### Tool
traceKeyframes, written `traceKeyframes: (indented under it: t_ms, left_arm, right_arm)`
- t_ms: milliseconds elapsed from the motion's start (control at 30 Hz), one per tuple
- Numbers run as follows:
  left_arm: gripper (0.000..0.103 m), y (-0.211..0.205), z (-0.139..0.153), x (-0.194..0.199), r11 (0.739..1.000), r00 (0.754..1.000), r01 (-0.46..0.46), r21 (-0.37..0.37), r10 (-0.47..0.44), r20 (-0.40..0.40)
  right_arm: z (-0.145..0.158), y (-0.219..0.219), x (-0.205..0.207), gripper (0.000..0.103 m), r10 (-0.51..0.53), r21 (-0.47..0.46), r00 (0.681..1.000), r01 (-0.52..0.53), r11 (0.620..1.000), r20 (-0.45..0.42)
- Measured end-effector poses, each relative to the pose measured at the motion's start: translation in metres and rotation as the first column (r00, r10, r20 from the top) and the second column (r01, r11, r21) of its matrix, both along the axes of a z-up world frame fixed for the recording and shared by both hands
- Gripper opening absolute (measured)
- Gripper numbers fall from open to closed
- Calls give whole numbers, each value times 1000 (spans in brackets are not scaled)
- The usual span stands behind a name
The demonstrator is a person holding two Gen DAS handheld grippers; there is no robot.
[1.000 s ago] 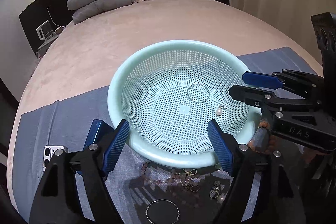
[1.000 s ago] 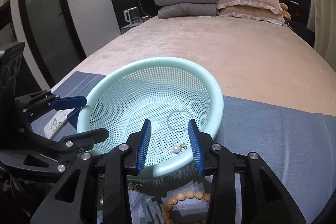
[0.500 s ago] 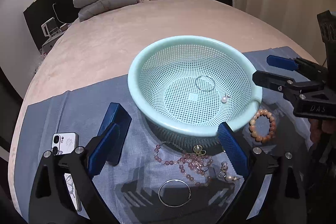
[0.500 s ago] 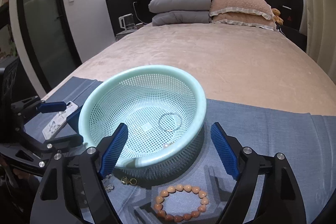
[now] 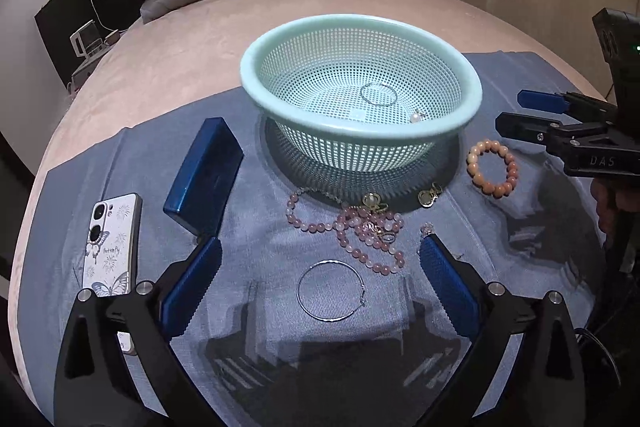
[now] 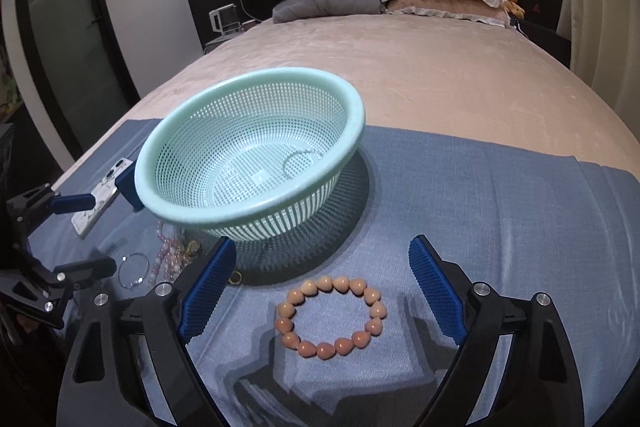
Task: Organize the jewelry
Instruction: 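Lift both open tools out of the basket back toward the jewelry, then grasp the peach bead bracelet with the right tool while the left tool grasps the smaller silver hoop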
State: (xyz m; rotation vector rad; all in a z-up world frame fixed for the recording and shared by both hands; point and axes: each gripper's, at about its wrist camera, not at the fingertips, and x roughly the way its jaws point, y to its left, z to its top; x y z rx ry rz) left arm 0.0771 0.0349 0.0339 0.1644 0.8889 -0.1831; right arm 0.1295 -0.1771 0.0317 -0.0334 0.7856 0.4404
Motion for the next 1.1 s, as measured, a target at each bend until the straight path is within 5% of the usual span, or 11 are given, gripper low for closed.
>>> traceKeyframes:
  t_ms: [300,633,767,867,1000,1100]
  left_arm:
    - [97,-2,-28,-3,999,998,-1,46,4,-55]
    - [99,21,-48,10,998,992,-57,-31,54,-113]
    - [99,21,-52,10,998,994,-51,-22,49,-100]
    - [98,20,-53,12,999,993,-44,-14,42,-110]
    - [93,22,-54,13,999,993,-28,-29,25,-115]
    - [79,22,-51,11,999,994,-8,-40,4,-110]
  right_arm:
    - [-29,9,-10,84,16,-72,999,-20,997,-52]
    - [-50,7,0,84,-19,-59,994,13,998,-109]
    - [-52,18,0,84,-17,-124,997,8,992,-72]
    - [-52,21,-4,75,-9,-120,998,0,993,-70]
    - [-51,25,-7,46,11,-115,997,-20,993,-73]
    - [-49,28,-8,26,33,-104,997,-41,994,-76]
